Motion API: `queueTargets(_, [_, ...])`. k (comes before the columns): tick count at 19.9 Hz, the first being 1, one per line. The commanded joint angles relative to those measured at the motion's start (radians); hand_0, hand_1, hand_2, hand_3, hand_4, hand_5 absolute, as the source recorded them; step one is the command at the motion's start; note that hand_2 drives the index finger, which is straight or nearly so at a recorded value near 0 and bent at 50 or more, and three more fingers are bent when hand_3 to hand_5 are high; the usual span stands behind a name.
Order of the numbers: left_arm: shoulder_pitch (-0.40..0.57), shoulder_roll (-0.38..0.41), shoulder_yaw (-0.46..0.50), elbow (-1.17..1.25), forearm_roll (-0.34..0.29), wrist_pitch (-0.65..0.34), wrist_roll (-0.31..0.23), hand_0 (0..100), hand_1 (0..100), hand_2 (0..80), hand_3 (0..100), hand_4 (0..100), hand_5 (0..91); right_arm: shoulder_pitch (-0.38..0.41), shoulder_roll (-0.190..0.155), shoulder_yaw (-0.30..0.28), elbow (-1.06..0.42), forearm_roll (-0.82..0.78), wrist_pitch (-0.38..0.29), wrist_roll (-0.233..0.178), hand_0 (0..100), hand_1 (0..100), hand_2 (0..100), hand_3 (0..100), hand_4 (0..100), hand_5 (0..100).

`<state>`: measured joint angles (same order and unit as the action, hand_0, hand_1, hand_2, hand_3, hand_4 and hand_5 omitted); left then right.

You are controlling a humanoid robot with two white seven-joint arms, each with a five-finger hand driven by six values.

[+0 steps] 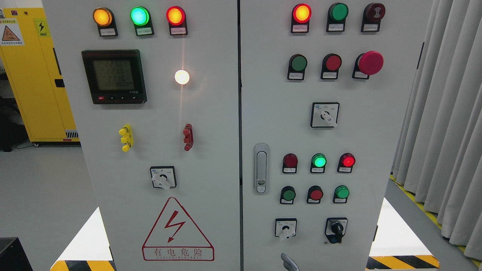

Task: Press green start button

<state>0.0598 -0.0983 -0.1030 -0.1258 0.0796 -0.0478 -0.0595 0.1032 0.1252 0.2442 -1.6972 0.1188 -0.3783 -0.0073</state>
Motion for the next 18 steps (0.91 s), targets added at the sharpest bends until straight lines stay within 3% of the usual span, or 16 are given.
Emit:
queueTargets(1, [0.000, 0.000, -0.001, 0.000, -0.001, 0.000, 0.000, 12, 56, 0.0, 0, 0, 0.0, -0.005, 0.001, -0.023, 0.017, 0.016, 0.001, 0.000, 33, 56, 0, 0, 0, 0])
queueTargets(18, [0.000, 0.000, 0.000, 0.000, 0.000, 0.000, 0.000, 12, 56, 0.0, 0, 0, 0.0, 0.003, -0.002, -0.042, -0.029, 0.022, 0.007, -0.002, 31, 60, 0, 0, 0, 0])
